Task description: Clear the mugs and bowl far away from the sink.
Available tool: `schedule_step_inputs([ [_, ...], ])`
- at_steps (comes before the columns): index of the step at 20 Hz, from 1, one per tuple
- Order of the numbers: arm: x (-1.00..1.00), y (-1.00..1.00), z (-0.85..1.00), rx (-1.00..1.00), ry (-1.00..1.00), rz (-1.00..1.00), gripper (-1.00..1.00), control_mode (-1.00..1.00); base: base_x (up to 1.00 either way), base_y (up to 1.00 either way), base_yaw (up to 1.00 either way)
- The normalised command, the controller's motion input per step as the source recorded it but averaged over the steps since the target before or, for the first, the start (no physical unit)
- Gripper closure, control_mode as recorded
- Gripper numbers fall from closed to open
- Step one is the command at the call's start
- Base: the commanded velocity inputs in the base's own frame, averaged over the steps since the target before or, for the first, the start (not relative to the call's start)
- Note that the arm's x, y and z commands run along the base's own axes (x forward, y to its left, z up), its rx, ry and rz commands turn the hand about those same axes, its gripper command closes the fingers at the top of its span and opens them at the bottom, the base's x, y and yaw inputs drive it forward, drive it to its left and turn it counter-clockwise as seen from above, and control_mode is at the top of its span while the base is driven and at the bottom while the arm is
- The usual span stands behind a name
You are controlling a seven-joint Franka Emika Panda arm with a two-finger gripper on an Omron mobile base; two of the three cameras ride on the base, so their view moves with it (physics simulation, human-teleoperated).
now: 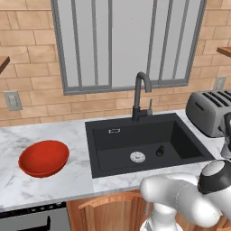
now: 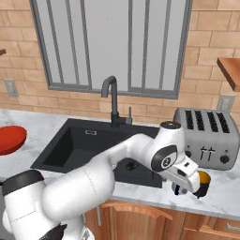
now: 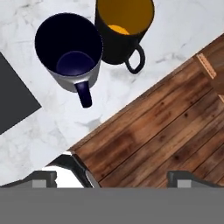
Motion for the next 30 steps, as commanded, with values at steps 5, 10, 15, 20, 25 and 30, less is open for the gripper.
schedule_step_inputs([
  [5,0.27,-0.1,-0.48,0.06,-0.02,0.0,-1.0,-1.0,0.0,0.0,0.0],
  [10,0.18,0.0,-0.41,0.03,-0.02,0.1,-1.0,-1.0,0.0,0.0,0.0],
  [15,0.35,0.0,-0.34,0.0,-0.06,0.1,-1.0,-1.0,0.0,0.0,0.0],
  [20,0.29,-0.09,-0.16,0.0,-0.13,0.09,-1.0,-1.0,0.0,0.0,0.0],
  [25,0.0,-0.21,-0.12,0.0,-0.12,0.03,-1.0,-1.0,0.0,0.0,0.0],
  [30,0.02,-0.07,-0.1,0.0,-0.08,0.0,-1.0,-1.0,0.0,0.0,0.0],
])
